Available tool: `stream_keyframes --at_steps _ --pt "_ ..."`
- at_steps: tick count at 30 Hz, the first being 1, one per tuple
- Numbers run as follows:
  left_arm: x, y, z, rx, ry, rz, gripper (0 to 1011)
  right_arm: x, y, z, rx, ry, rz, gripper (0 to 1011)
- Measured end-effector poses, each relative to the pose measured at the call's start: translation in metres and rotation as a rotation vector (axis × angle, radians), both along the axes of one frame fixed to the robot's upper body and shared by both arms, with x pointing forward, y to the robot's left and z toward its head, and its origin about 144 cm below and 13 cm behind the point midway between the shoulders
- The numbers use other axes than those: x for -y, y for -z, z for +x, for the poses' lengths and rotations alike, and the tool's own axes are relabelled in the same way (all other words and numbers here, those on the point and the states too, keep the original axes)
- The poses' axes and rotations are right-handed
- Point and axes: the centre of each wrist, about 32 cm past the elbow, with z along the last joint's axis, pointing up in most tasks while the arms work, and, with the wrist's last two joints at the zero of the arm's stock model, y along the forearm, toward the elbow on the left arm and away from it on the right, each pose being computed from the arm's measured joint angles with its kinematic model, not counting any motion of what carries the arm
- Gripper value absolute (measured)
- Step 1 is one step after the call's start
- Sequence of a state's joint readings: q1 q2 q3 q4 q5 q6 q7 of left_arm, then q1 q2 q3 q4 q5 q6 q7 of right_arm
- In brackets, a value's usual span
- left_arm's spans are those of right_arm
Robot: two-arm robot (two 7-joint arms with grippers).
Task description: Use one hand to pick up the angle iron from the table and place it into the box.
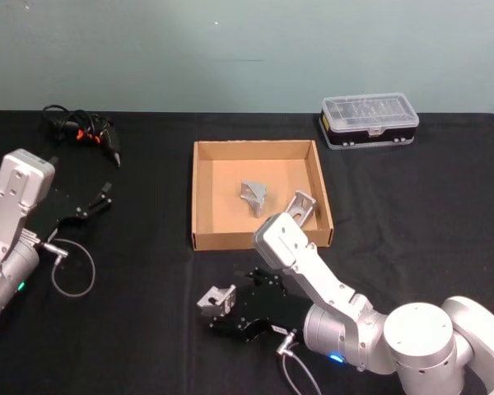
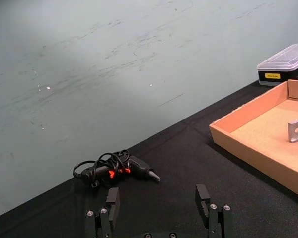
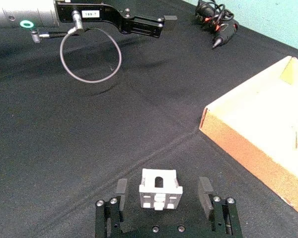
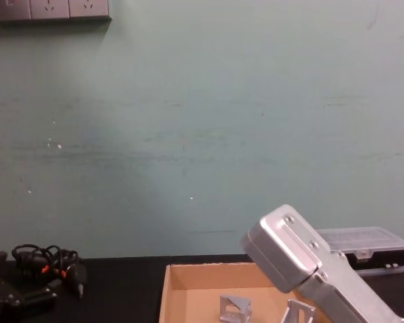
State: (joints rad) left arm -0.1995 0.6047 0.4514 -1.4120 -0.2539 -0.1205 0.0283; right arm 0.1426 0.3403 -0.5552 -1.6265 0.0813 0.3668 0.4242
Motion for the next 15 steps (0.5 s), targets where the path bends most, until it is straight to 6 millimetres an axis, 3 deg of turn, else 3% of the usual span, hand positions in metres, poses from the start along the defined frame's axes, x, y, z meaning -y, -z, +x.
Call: stream_keyframes --at_steps 15 --pt "0.0 0.0 0.0 0.0 0.0 0.0 1000 -0.0012 0.0008 0.0017 0.006 -0.008 0.004 472"
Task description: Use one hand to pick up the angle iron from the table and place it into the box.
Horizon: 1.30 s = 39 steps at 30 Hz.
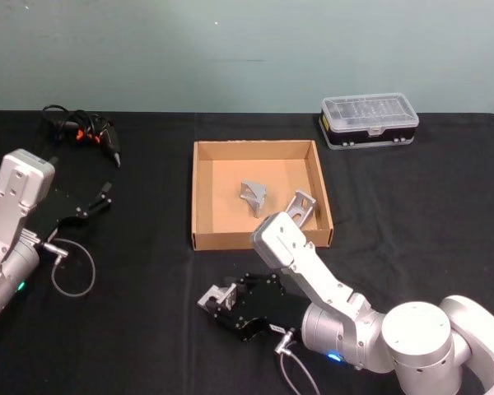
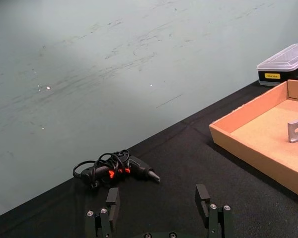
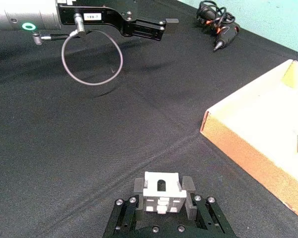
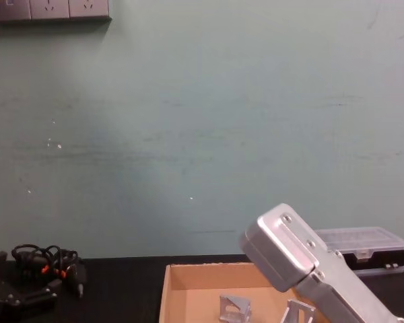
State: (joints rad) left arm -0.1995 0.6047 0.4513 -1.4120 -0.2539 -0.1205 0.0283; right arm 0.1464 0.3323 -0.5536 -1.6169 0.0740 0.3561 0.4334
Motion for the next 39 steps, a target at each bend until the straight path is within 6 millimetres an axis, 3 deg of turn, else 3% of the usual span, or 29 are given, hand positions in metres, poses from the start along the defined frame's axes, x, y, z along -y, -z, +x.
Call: stream_keyframes --at_steps 15,27,39 --pt "0.0 0.0 0.0 0.0 0.0 0.0 1000 0.003 -0.007 -0.001 0.016 0.003 0.031 451" --pt "0.0 0.0 0.0 0.0 0.0 0.0 1000 0.029 -0.043 -0.003 0.182 0.062 0.078 451" --pt "0.0 0.0 0.0 0.0 0.0 0.0 1000 0.062 -0.061 0.03 0.281 0.214 0.057 451"
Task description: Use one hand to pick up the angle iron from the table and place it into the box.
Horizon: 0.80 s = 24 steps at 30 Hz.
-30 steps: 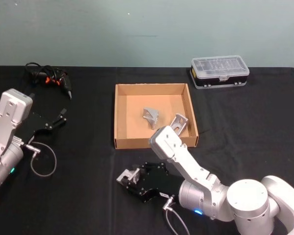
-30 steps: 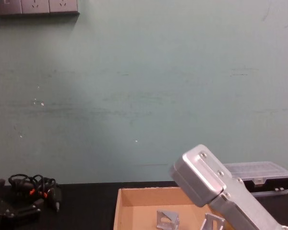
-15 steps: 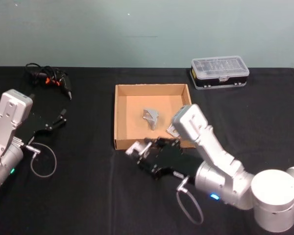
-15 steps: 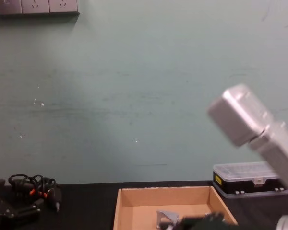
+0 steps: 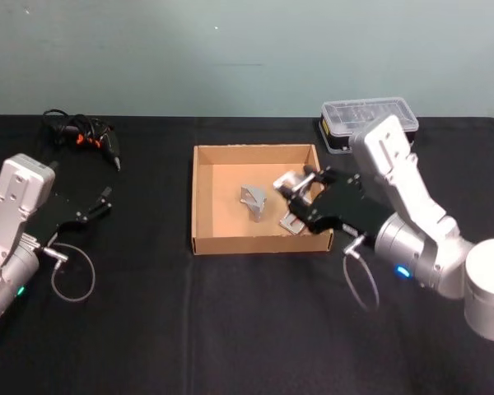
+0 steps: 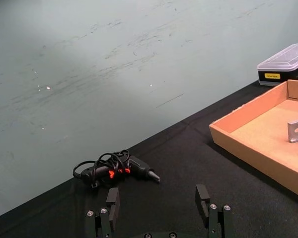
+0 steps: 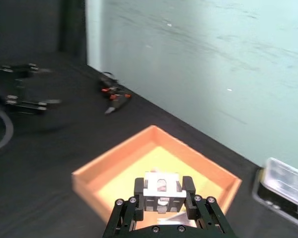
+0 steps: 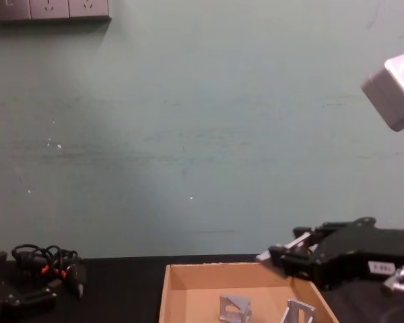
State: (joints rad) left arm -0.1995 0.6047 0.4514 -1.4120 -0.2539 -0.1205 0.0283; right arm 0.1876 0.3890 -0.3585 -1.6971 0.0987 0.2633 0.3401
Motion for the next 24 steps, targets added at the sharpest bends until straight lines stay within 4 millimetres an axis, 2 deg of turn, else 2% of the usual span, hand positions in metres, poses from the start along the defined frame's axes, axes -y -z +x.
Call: stream_keyframes --at_steps 9,11,24 --pt "0.0 0.0 0.0 0.0 0.0 0.0 1000 0.004 0.006 0.031 0.01 0.072 -0.058 452" --pt "0.0 0.0 0.0 0.0 0.0 0.0 1000 0.001 0.008 0.043 0.004 0.087 -0.074 451" --pt "0.0 0.0 0.0 0.0 0.0 0.0 1000 -0.021 0.013 0.084 -0.063 0.107 -0.097 451"
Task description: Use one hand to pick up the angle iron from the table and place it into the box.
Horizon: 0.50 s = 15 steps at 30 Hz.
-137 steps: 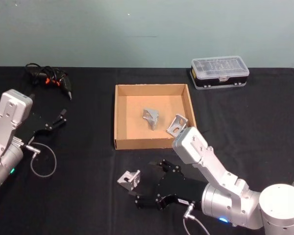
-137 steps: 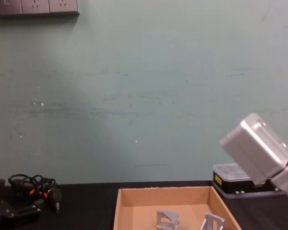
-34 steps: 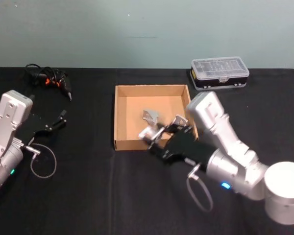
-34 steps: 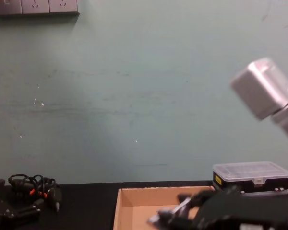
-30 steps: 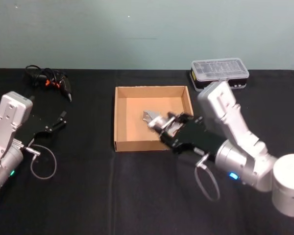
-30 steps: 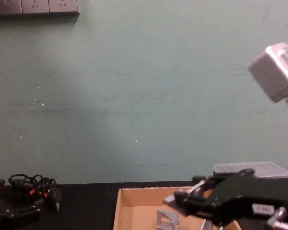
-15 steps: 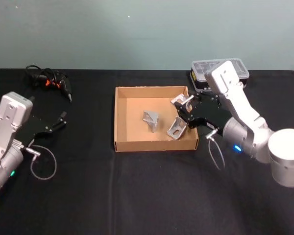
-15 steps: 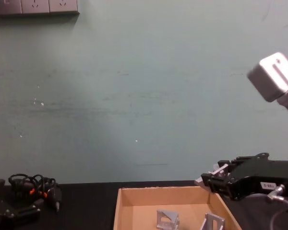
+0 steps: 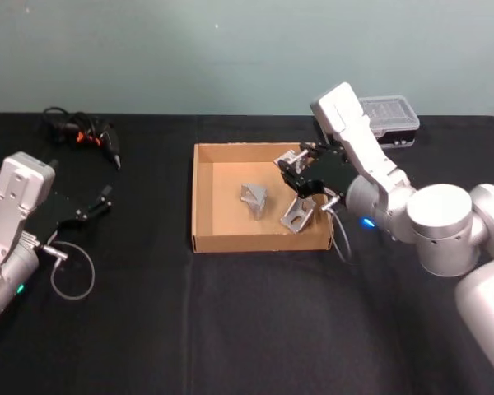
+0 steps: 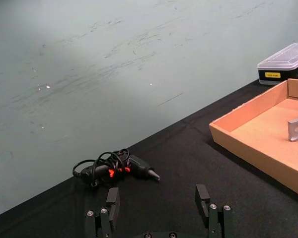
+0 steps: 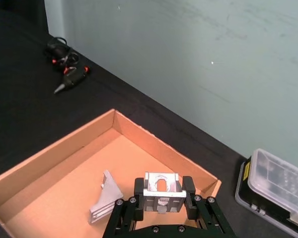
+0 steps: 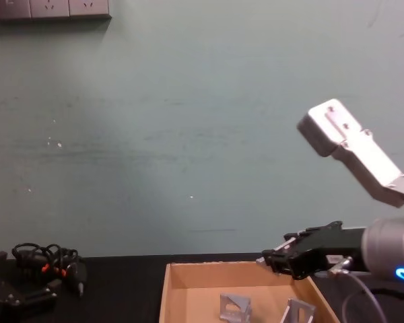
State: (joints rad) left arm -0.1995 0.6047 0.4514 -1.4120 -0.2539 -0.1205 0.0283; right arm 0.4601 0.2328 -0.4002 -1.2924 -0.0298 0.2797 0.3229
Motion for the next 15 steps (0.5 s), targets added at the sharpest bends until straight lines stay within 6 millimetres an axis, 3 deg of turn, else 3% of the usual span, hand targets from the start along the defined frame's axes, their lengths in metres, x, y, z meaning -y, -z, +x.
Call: stream_keyframes --at_steps 15 --pt "0.0 0.0 0.0 0.0 0.0 0.0 1000 -0.016 0.011 0.021 -0.066 0.038 0.007 451"
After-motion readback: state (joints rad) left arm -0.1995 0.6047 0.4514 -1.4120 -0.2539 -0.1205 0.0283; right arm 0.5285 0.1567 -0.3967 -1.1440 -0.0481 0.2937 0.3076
